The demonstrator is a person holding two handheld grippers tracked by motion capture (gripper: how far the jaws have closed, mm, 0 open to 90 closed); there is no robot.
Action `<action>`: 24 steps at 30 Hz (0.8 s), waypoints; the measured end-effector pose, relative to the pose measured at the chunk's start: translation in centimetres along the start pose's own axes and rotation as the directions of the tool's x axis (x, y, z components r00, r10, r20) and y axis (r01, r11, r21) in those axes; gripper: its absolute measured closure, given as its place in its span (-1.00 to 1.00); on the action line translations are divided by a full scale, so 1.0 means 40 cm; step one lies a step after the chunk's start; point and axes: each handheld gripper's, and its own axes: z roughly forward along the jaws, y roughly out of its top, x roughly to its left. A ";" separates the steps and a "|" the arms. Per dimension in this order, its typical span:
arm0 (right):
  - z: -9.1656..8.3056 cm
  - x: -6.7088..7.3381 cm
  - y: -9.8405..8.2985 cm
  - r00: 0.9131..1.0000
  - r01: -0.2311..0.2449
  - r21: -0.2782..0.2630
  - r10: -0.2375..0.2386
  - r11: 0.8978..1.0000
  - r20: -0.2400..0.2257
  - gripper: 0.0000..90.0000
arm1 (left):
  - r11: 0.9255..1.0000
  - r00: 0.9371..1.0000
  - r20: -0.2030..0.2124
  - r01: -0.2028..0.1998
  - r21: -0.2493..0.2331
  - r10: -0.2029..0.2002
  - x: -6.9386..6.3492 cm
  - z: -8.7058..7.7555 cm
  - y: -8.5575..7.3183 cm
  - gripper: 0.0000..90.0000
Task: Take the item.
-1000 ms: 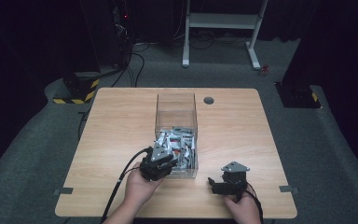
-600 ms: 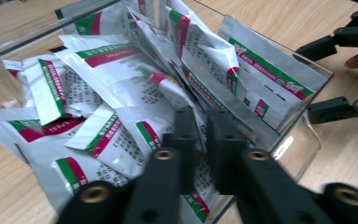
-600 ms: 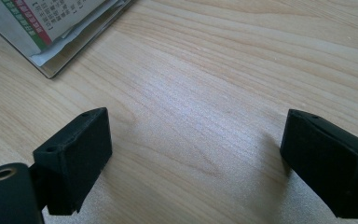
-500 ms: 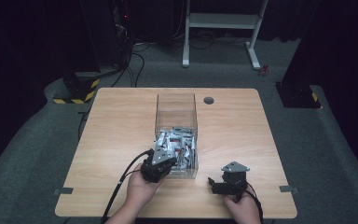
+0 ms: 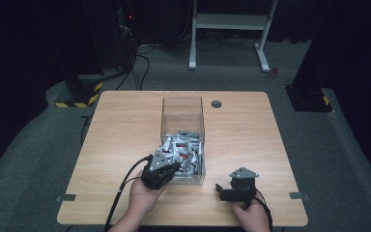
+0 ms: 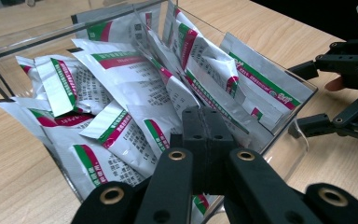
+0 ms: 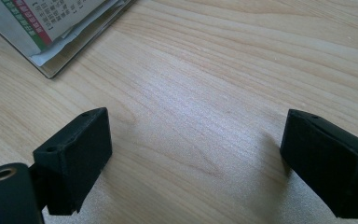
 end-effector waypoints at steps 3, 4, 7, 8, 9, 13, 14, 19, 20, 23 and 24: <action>0.000 -0.001 0.000 1.000 0.003 -0.002 -0.003 1.000 0.001 -0.81 | 1.000 1.000 0.001 0.014 -0.018 -0.014 0.005 -0.003 -0.005 1.00; 0.000 0.000 0.000 1.000 0.003 -0.002 -0.003 1.000 0.000 -0.81 | 1.000 1.000 0.004 0.015 -0.023 -0.015 0.005 -0.003 -0.006 1.00; 0.000 0.000 0.000 1.000 0.003 -0.002 -0.003 1.000 0.001 -0.81 | 0.999 1.000 0.005 0.013 -0.037 -0.012 0.006 -0.004 -0.009 1.00; 0.000 0.000 0.000 1.000 0.002 -0.002 -0.002 1.000 0.001 -0.81 | 0.999 1.000 0.009 0.013 -0.040 -0.013 0.007 -0.004 -0.010 1.00; 0.000 0.000 0.000 1.000 0.000 -0.002 0.000 1.000 0.001 -0.81 | 0.999 1.000 0.012 0.018 -0.046 -0.018 0.007 -0.005 -0.012 1.00; 0.000 0.001 0.000 1.000 -0.003 -0.002 0.003 1.000 0.001 -0.81 | 0.998 1.000 0.011 0.015 -0.060 -0.014 0.016 -0.009 -0.012 1.00; 0.000 0.001 0.000 1.000 -0.002 -0.003 0.002 1.000 0.001 -0.81 | 0.998 1.000 0.012 0.019 -0.064 -0.018 0.018 -0.011 -0.012 1.00; 0.000 0.001 0.000 1.000 -0.002 -0.002 0.002 1.000 0.001 -0.81 | 0.996 1.000 0.009 0.023 -0.089 -0.023 0.021 -0.017 -0.015 1.00; 0.000 0.001 0.000 1.000 -0.002 -0.002 0.002 1.000 0.001 -0.81 | 0.996 1.000 0.008 0.019 -0.091 -0.018 0.022 -0.018 -0.016 1.00; 0.000 0.001 0.000 1.000 0.000 -0.004 0.000 1.000 0.002 -0.80 | 0.994 1.000 0.009 0.020 -0.110 -0.019 0.020 -0.020 -0.016 1.00; 0.000 0.001 0.000 1.000 0.000 -0.004 0.000 1.000 0.002 -0.80 | 0.993 1.000 0.006 0.017 -0.114 -0.016 0.021 -0.022 -0.016 1.00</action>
